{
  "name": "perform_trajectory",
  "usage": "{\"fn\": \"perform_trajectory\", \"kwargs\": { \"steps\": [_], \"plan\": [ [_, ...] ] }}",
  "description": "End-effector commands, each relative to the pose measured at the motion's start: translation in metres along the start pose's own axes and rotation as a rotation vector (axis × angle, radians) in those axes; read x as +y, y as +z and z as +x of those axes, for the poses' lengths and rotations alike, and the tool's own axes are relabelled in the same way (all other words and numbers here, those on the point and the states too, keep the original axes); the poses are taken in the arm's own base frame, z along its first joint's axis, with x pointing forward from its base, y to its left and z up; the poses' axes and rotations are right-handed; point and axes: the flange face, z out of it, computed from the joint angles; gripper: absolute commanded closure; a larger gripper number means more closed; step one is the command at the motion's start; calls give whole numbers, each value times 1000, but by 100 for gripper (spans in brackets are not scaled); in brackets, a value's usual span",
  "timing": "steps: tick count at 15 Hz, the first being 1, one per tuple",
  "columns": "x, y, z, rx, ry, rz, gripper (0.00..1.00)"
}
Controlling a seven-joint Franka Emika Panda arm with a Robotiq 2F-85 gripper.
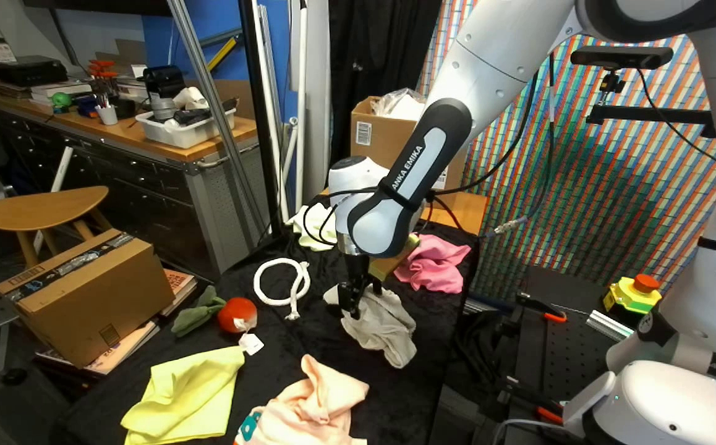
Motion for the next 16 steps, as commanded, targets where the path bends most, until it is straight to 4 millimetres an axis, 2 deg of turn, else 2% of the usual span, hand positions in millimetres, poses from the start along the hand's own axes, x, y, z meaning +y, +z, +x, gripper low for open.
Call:
{"fn": "perform_trajectory", "kwargs": {
  "steps": [1, 2, 3, 6, 10, 13, 14, 16],
  "plan": [
    [-3, 7, 8, -35, 1, -3, 29],
    [-3, 8, 9, -34, 3, -5, 30],
    [-4, 8, 8, -37, 0, -3, 36],
    [-7, 7, 9, -35, -7, 0, 62],
    [-13, -1, 7, -17, -12, 1, 89],
    [-17, -14, 3, 11, -21, 6, 96],
    [-17, -17, 3, 16, -23, 8, 92],
    [-20, -26, 3, 40, -20, 11, 92]
  ]
}}
